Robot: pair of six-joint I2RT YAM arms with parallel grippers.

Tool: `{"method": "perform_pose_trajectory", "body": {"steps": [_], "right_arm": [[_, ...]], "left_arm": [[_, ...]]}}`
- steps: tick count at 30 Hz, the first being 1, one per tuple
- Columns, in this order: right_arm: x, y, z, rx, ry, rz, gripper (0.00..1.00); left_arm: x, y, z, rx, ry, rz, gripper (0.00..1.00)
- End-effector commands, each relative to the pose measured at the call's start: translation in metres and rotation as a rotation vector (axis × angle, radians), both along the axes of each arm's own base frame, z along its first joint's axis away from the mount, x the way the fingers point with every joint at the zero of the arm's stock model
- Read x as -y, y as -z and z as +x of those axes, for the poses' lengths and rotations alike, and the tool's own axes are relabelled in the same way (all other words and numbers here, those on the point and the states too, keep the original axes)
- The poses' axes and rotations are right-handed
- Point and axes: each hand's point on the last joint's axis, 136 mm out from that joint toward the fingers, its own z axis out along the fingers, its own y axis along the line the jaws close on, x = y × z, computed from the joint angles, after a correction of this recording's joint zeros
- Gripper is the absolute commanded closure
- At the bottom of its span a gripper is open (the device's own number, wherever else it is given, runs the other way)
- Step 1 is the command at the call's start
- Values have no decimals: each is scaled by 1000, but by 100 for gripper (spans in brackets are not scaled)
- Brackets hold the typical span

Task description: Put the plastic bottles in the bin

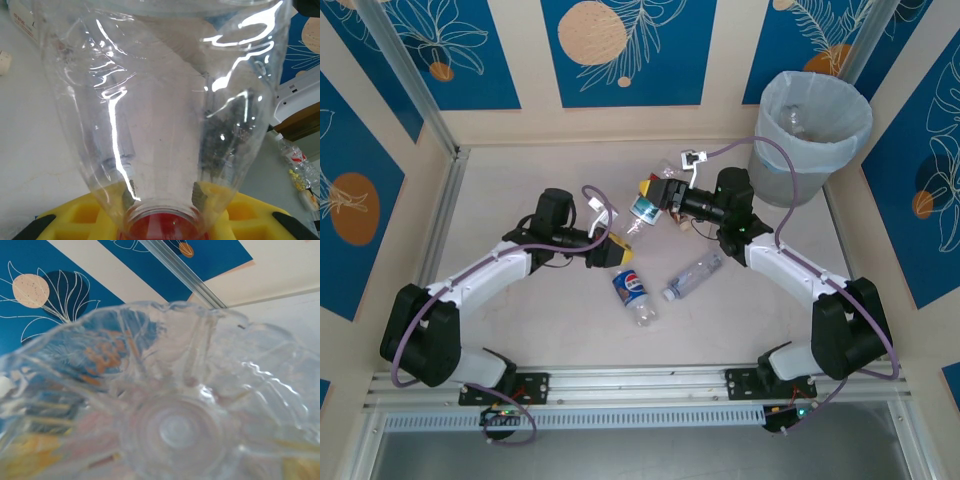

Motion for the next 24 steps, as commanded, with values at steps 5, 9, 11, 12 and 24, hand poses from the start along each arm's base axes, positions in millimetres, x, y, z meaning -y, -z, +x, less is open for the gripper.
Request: {"method": "perform_pose_trajectory", "body": {"steps": [5, 9, 11, 12, 24], "right_arm": [[-5, 1, -8, 40, -38, -15, 50], [-6, -1, -9, 37, -48, -20, 50], [-6, -2, -9, 36, -53, -22, 51], [-7, -2, -9, 36, -53, -22, 51], [0, 2, -4, 27, 3, -42, 59]], "left_arm": [[3, -16, 9, 76, -39, -5, 76], [1, -15, 16, 93, -81, 4, 64], [0, -14, 21, 101, -112, 10, 56], [0, -13, 23, 104, -122, 10, 50], [0, -21, 22, 136, -123, -28, 1]]}}
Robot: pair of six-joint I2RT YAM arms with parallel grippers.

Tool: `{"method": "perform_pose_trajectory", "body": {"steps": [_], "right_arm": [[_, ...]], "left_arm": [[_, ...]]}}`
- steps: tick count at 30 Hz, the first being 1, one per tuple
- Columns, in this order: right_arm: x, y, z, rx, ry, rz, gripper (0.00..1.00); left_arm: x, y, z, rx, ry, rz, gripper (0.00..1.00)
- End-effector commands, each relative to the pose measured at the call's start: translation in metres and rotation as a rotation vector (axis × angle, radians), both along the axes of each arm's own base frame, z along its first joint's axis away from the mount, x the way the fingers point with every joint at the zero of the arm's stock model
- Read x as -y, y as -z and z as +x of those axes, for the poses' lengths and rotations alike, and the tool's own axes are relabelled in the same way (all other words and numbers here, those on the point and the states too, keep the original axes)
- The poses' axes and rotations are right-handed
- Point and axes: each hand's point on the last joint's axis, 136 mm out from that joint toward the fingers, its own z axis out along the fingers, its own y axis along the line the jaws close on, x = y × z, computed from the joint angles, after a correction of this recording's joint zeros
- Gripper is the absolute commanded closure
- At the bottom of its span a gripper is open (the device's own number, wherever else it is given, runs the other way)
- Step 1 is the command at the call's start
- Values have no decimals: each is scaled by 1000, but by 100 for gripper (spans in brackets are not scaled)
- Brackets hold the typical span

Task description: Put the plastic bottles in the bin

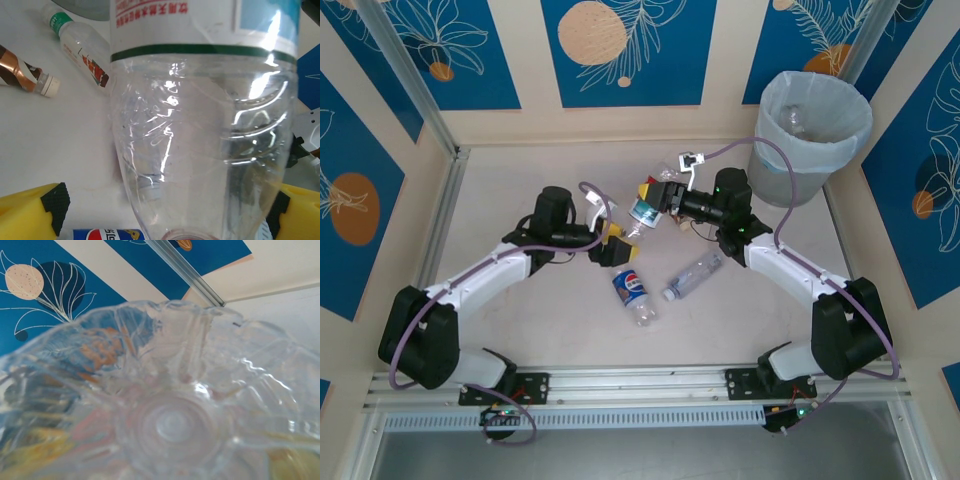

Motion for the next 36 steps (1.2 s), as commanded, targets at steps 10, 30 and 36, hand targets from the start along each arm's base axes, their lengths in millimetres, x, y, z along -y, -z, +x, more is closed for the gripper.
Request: {"method": "perform_pose_trajectory", "body": {"steps": [10, 30, 36], "right_arm": [[14, -4, 1, 40, 80, -52, 61], [38, -10, 3, 79, 176, -108, 62], [51, -18, 5, 110, 227, -143, 62]], "left_arm": [[-17, -24, 20, 151, -184, 5, 1], [-94, -16, 55, 248, -704, 121, 1], [-124, -13, 63, 253, -878, 168, 1]]}}
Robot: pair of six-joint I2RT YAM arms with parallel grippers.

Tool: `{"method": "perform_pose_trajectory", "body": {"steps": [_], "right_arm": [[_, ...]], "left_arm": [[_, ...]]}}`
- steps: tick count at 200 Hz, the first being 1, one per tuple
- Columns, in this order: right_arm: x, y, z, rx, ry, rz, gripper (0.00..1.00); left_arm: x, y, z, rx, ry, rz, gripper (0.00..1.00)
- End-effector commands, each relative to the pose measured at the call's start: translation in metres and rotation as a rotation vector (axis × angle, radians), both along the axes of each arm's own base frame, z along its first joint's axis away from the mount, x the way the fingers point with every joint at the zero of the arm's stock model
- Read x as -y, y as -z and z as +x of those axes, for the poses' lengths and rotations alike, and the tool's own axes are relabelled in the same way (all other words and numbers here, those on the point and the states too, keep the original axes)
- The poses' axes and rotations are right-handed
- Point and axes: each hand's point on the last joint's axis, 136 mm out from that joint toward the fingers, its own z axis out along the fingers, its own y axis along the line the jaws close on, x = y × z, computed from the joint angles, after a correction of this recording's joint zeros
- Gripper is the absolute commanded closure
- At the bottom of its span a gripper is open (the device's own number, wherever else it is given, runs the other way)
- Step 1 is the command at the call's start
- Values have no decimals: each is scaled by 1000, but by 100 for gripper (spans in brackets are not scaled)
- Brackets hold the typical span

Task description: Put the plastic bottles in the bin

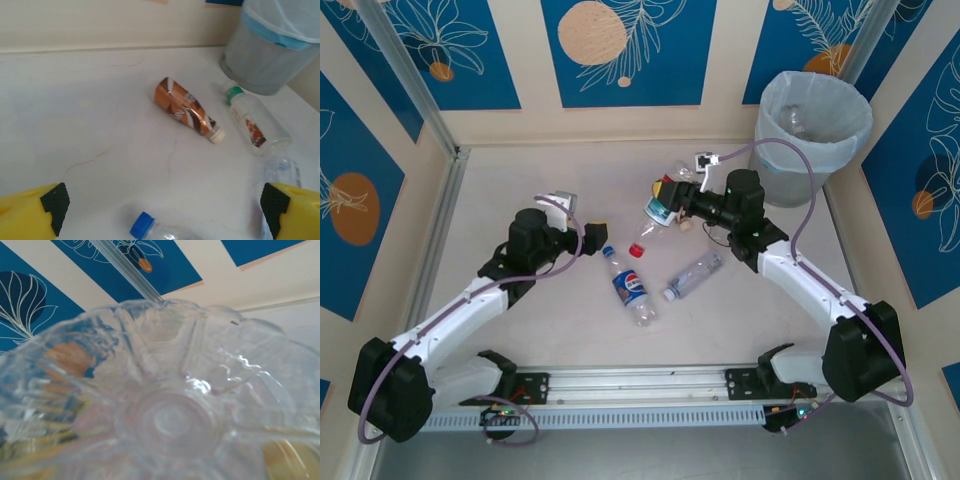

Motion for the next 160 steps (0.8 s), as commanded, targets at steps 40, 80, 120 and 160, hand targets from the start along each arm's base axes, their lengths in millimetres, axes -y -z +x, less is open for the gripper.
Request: {"method": "perform_pose_trajectory", "body": {"steps": [40, 80, 120, 160], "right_arm": [[38, -26, 6, 100, 155, -122, 62], [66, -43, 10, 165, 263, -201, 62], [101, -61, 20, 189, 389, -243, 62], [131, -78, 30, 223, 486, -248, 63]], "left_arm": [[-67, 15, 11, -35, -383, 64, 1], [-78, 30, 8, -80, -435, 82, 1], [-83, 33, 7, -90, -466, 79, 1], [-86, 39, 5, -112, -481, 83, 1]]}}
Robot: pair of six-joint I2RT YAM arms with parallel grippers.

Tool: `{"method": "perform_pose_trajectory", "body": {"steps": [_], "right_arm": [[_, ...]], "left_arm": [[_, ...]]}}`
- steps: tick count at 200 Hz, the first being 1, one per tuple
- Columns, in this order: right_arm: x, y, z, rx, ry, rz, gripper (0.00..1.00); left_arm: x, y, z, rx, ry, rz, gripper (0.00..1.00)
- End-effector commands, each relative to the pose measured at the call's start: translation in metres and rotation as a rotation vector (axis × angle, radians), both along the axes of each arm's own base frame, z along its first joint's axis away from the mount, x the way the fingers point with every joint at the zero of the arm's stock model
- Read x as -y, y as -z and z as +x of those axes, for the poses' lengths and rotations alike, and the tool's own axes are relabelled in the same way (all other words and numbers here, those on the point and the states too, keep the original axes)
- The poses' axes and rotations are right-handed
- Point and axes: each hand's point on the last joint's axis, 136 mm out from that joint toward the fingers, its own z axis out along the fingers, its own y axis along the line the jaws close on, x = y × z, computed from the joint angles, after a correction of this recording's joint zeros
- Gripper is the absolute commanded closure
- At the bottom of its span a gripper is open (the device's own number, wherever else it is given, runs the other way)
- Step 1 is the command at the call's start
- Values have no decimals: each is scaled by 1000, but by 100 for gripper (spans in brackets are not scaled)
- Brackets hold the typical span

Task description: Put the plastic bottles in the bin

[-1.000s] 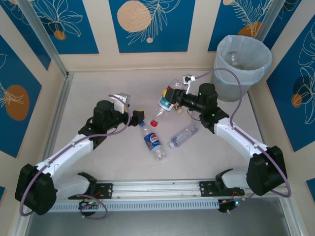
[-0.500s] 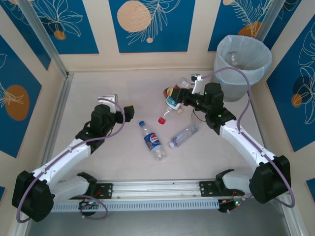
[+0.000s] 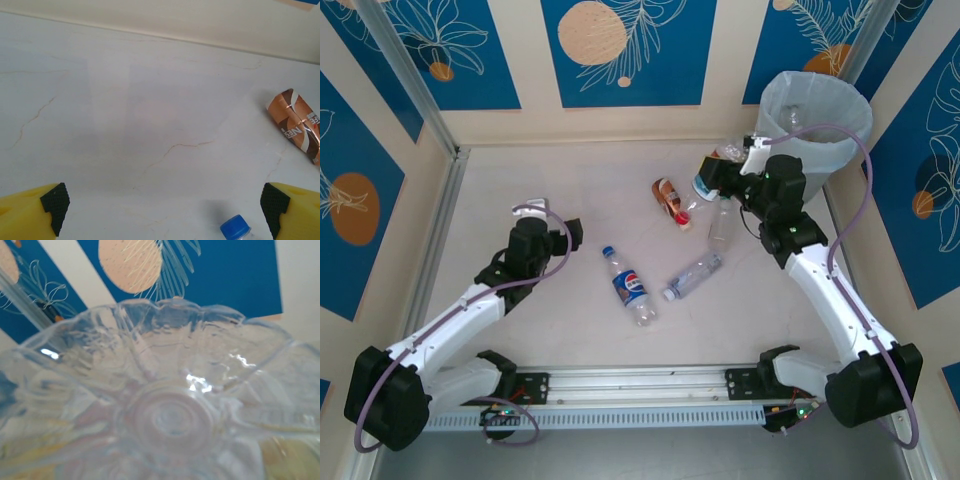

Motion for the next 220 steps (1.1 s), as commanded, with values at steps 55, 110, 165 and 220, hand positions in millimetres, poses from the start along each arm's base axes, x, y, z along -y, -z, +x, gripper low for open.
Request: {"method": "perform_pose_trajectory", "body": {"steps": [55, 110, 165, 220], "right_arm": [[90, -57, 20, 185, 314, 55, 63], [156, -84, 32, 295, 486, 282, 64], [214, -94, 42, 366, 642, 451, 64], [276, -80, 58, 396, 730, 755, 63]], "left_arm": [[-11, 9, -2, -36, -55, -1, 1], [-9, 13, 1, -51, -55, -7, 1], [-7, 17, 4, -69, -52, -3, 1], [-1, 26, 5, -104, -42, -33, 1]]}}
